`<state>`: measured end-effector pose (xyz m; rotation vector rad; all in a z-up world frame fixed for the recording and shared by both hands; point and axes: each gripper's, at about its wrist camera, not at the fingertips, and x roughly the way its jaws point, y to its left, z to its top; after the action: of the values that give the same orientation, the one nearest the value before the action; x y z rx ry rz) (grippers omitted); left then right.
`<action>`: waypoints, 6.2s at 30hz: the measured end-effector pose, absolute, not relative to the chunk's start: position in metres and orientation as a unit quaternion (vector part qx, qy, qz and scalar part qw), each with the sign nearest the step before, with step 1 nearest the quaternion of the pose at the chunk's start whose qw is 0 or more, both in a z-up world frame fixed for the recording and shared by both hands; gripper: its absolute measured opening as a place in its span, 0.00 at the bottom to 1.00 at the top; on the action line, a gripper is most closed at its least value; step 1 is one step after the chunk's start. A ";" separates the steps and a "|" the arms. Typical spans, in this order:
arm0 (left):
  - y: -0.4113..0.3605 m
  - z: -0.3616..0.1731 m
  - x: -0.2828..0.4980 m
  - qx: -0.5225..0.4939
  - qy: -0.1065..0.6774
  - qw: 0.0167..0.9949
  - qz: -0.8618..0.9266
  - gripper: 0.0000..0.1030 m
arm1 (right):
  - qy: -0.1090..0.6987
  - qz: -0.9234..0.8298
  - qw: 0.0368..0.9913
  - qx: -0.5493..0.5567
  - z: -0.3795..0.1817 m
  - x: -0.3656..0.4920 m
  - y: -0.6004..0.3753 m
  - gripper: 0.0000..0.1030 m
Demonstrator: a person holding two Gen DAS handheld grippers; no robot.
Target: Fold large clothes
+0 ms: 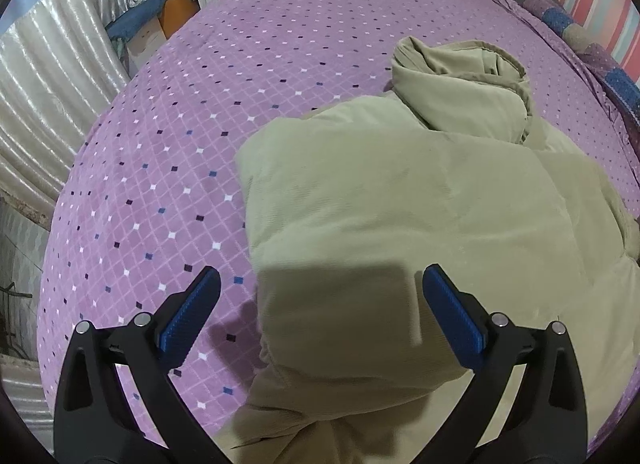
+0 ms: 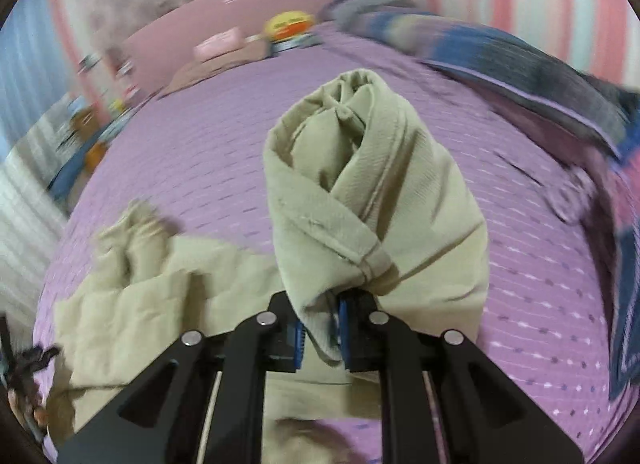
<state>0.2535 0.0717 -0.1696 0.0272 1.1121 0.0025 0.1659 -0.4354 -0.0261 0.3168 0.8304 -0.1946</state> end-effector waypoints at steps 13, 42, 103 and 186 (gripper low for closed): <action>0.085 -0.157 0.241 0.016 0.519 0.854 -0.007 0.97 | 0.452 0.102 0.880 0.101 -0.007 0.215 -0.244 0.13; 0.024 -0.136 0.234 0.029 0.526 0.848 -0.067 0.97 | 0.487 0.059 0.870 0.060 -0.036 0.168 -0.309 0.72; 0.118 -0.068 0.244 -0.050 0.494 0.868 -0.015 0.86 | 0.442 0.084 0.889 0.087 -0.014 0.242 -0.252 0.75; 0.069 -0.179 0.276 0.019 0.542 0.840 -0.009 0.27 | 0.472 0.114 0.874 0.024 -0.130 0.252 -0.150 0.26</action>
<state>0.2761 0.0695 -0.1787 0.0391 1.1450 -0.0192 0.2524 -0.1499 -0.1304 0.0508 0.9857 0.2384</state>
